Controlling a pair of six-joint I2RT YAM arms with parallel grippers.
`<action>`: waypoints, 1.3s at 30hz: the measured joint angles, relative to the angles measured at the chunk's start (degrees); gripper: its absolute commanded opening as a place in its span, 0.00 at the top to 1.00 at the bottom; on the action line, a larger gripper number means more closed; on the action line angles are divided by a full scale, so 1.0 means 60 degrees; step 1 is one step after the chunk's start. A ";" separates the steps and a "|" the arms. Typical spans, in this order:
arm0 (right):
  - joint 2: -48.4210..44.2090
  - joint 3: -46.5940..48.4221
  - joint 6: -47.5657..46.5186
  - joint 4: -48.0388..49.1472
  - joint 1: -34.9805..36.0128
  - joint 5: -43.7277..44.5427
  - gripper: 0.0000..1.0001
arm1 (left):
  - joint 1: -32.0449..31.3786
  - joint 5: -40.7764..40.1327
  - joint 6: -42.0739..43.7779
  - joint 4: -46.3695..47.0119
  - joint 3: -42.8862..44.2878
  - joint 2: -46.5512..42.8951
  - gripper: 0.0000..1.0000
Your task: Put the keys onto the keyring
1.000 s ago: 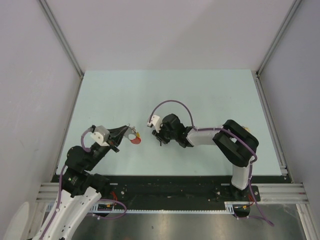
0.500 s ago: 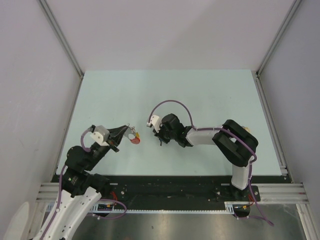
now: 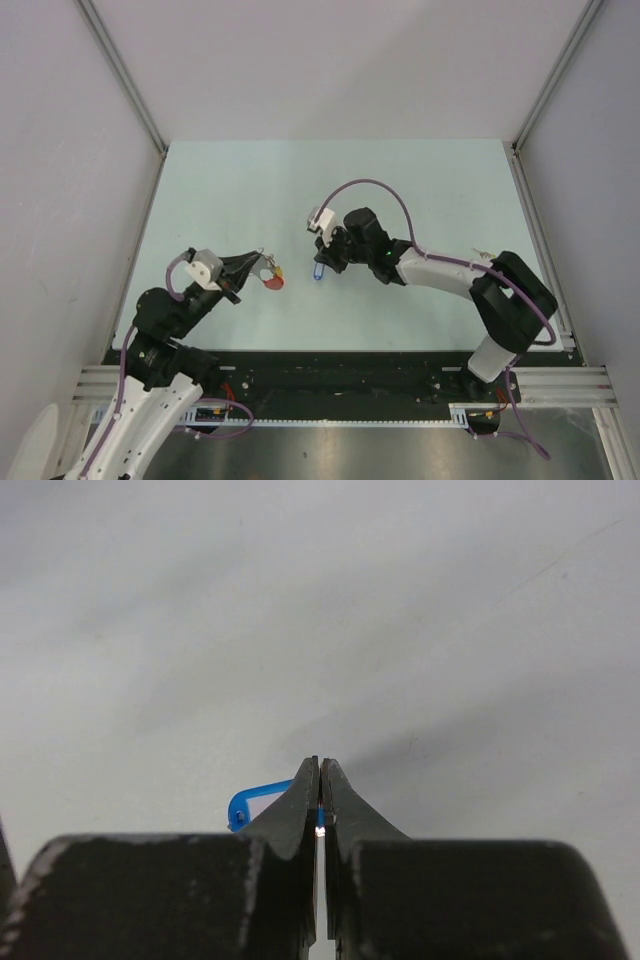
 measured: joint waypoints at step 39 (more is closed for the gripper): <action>0.0659 -0.0798 -0.0900 -0.1195 0.0004 -0.0368 0.76 | 0.0149 0.0517 -0.0004 0.0197 0.0000 0.0142 1.00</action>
